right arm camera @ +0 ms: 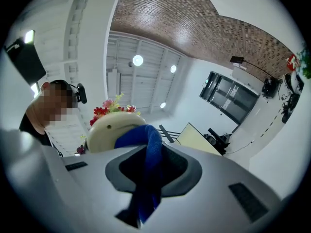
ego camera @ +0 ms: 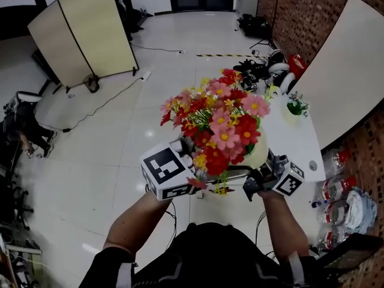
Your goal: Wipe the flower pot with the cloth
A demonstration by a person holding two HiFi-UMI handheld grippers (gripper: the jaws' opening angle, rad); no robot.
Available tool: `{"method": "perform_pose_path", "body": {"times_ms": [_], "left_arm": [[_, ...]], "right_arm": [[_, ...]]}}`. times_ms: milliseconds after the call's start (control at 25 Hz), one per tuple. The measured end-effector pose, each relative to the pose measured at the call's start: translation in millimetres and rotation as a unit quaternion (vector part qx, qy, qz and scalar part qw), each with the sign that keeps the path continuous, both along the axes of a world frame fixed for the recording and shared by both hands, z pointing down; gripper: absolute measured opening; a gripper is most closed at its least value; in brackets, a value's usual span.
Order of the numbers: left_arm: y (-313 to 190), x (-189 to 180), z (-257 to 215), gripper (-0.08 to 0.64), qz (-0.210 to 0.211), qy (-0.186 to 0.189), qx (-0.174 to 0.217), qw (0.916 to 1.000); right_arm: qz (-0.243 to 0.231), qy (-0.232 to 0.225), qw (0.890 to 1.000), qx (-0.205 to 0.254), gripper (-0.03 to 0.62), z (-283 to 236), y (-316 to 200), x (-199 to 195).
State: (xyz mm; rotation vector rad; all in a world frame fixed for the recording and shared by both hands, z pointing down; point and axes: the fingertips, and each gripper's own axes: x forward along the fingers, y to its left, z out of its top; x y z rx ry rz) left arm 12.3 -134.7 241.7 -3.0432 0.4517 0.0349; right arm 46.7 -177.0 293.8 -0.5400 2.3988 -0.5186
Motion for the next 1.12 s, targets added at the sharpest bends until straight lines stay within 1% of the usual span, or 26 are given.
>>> {"method": "perform_pose_path", "body": {"times_ms": [160, 280, 360, 480, 640, 840, 1000, 1120], "left_arm": [[-29, -30, -8, 0.545, -0.064, 0.001, -0.005, 0.9979], [-38, -37, -6, 0.545, -0.090, -0.004, -0.005, 0.9959], [-36, -39, 1, 0.545, -0.094, -0.006, -0.011, 0.9955], [-34, -34, 2, 0.545, -0.085, 0.002, -0.020, 0.9962], [-34, -39, 3, 0.545, -0.101, -0.004, -0.028, 0.9945], [-23, -31, 8, 0.545, -0.084, -0.005, -0.042, 0.9955], [-24, -36, 6, 0.545, -0.101, -0.012, -0.034, 0.9942], [-31, -39, 10, 0.545, -0.111, -0.010, -0.036, 0.9931]], "right_arm": [[0.002, 0.005, 1.000, 0.003, 0.054, 0, 22, -16], [0.004, 0.002, 1.000, 0.012, 0.054, 2, 31, -14], [0.007, -0.004, 1.000, 0.006, 0.054, 6, 30, -14], [0.009, -0.011, 1.000, -0.011, 0.054, 5, 20, -13], [-0.003, -0.012, 1.000, -0.022, 0.054, 4, 5, -21], [-0.007, -0.016, 0.999, -0.049, 0.054, 6, -18, -32], [-0.003, 0.000, 0.999, -0.044, 0.054, 6, -30, -37], [-0.012, -0.010, 0.999, -0.047, 0.054, 9, -27, -27]]}}
